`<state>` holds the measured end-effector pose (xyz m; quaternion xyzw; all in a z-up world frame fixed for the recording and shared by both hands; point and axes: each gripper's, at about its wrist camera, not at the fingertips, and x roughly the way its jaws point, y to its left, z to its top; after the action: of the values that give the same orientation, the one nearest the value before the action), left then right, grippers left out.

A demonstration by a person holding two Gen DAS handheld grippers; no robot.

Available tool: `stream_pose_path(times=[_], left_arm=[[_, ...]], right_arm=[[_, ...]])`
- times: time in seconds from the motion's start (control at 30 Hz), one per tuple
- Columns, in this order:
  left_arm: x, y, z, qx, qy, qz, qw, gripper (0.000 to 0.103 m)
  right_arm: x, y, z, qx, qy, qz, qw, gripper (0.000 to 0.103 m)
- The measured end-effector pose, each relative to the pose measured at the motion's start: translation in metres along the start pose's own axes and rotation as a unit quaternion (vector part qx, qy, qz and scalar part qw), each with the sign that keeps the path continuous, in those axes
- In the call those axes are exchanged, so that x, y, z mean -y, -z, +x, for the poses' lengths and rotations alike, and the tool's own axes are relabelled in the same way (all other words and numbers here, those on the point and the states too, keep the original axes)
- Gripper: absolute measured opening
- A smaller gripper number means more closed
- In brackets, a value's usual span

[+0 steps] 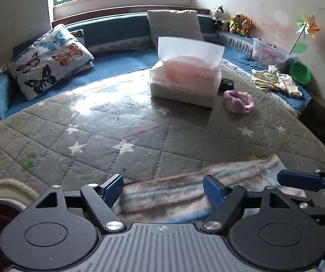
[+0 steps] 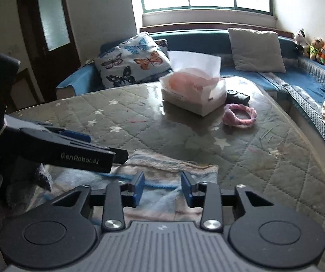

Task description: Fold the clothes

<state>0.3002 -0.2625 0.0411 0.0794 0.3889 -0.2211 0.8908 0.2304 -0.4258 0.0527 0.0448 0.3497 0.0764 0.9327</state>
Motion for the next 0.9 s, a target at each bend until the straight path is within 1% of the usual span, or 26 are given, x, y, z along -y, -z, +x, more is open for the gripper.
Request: stream_pose_path(times=[0.07, 0.13, 0.2, 0.3, 0.4, 0.57, 0.67, 0.73, 0.9], left_arm=[[0.000, 0.007, -0.014, 0.006, 0.000, 0.001, 1.0000, 0.084], [-0.001, 0.017, -0.028, 0.008, 0.001, -0.001, 1.0000, 0.088], [-0.001, 0.029, -0.043, 0.009, -0.001, -0.002, 1.0000, 0.090], [-0.002, 0.053, -0.064, 0.009, -0.009, -0.003, 0.9999, 0.094], [-0.003, 0.076, -0.080, 0.010, -0.018, -0.003, 0.9998, 0.096], [-0.006, 0.111, -0.099, 0.010, -0.043, -0.014, 0.9989, 0.096], [-0.010, 0.127, -0.103, 0.008, -0.059, -0.016, 0.9981, 0.096], [-0.014, 0.134, -0.103, 0.000, -0.063, -0.027, 0.9976, 0.096], [-0.020, 0.142, -0.117, 0.006, -0.065, -0.051, 0.9966, 0.096]], right_arm=[[-0.005, 0.005, -0.010, 0.002, -0.006, -0.005, 1.000, 0.039], [-0.013, 0.014, -0.021, 0.002, -0.016, -0.014, 1.000, 0.045], [-0.022, 0.025, -0.033, 0.003, -0.020, -0.027, 0.999, 0.046], [-0.034, 0.044, -0.052, 0.007, -0.023, -0.044, 0.999, 0.053], [-0.042, 0.065, -0.069, 0.013, -0.023, -0.049, 0.998, 0.055], [-0.041, 0.090, -0.091, 0.024, -0.023, -0.026, 0.999, 0.058], [-0.034, 0.103, -0.094, 0.016, -0.017, -0.005, 1.000, 0.058], [-0.033, 0.106, -0.096, 0.015, -0.011, 0.000, 1.000, 0.058], [-0.037, 0.104, -0.107, 0.042, -0.010, 0.009, 0.999, 0.058]])
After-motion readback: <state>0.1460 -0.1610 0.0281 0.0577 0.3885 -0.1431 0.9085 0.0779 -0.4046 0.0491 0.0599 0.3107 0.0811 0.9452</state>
